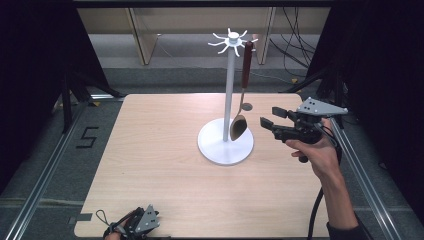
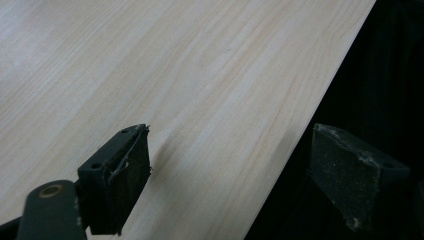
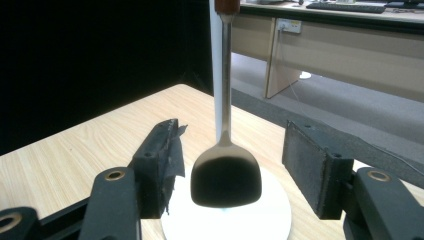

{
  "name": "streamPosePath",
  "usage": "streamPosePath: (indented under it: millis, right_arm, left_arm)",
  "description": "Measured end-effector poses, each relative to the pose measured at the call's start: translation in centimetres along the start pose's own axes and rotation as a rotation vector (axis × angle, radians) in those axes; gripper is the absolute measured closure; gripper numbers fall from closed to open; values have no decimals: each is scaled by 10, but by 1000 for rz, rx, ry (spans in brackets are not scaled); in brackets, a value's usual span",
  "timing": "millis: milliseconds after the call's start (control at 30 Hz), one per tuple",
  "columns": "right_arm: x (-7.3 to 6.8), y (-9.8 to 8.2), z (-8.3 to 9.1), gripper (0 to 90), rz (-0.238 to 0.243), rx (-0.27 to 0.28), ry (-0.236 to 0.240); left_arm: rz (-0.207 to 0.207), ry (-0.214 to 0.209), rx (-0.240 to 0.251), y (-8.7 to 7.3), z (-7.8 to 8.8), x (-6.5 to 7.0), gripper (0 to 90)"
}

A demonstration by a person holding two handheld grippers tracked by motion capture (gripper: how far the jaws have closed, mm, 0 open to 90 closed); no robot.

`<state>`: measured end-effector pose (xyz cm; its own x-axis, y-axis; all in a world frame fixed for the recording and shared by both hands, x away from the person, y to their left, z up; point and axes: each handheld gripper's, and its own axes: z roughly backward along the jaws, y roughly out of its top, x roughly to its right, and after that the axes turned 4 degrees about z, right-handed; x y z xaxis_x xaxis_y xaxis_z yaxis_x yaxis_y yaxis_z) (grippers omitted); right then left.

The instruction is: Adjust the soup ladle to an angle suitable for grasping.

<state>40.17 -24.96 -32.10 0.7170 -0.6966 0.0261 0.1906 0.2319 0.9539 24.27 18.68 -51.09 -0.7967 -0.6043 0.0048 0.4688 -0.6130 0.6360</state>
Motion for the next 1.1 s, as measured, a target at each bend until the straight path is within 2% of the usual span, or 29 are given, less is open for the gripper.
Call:
streamPosePath:
  millis: [67, 100, 267, 367, 433, 467, 567, 600, 667, 700, 733, 800, 967, 1000, 1067, 1100]
  right_arm:
    - [2, -4, -1, 406, 9, -9, 9]
    - [0, -6, -2, 407, -16, -26, 2]
    - [1, -12, -7, 405, 3, -34, 2]
    - [-1, -15, -8, 403, -11, -55, 11]
    - [1, -18, -8, 402, 16, -65, 3]
    - [0, -19, -10, 403, 8, -58, 2]
    - [-3, -24, -11, 403, -5, -84, 15]
    - [-2, -25, -12, 403, 15, -85, 16]
    - [-5, -28, -13, 402, -2, -92, 21]
    - [-5, -29, -14, 401, 10, -103, 22]
    - [-7, -31, -15, 400, -1, -107, 20]
    - [-8, -35, -17, 398, 19, -127, 33]
    - [-9, -45, -21, 396, 37, -158, 20]
    - [-11, -47, -22, 396, 9, -172, 30]
    - [-11, -52, -23, 393, 28, -191, 44]
    - [-12, -54, -23, 391, 16, -202, 46]
  left_arm:
    - [0, 0, 1, 0, 0, 0, 162]
    - [-2, 0, 0, 0, 0, 0, 162]
    - [-2, -1, 2, 0, 0, 0, 162]
    - [-2, 0, 0, 0, 0, 0, 162]
    - [-2, -1, 2, 0, 1, 0, 162]
    - [-2, 0, 2, 0, 1, 0, 162]
    - [4, 1, 4, 1, 0, 0, 162]
    - [4, 2, 3, 1, 0, 0, 162]
    - [4, 2, 3, 1, 0, 0, 162]
    - [4, 2, 3, 1, 0, 0, 162]
    - [5, 1, 3, 1, 0, 0, 162]
    - [3, 0, 3, 1, 0, 0, 162]
    - [5, -2, 5, 1, 0, 0, 162]
    - [5, 0, 6, 1, 0, 0, 162]
    - [5, -1, 3, 1, 1, 1, 162]
    - [7, -1, 2, 1, 1, 1, 162]
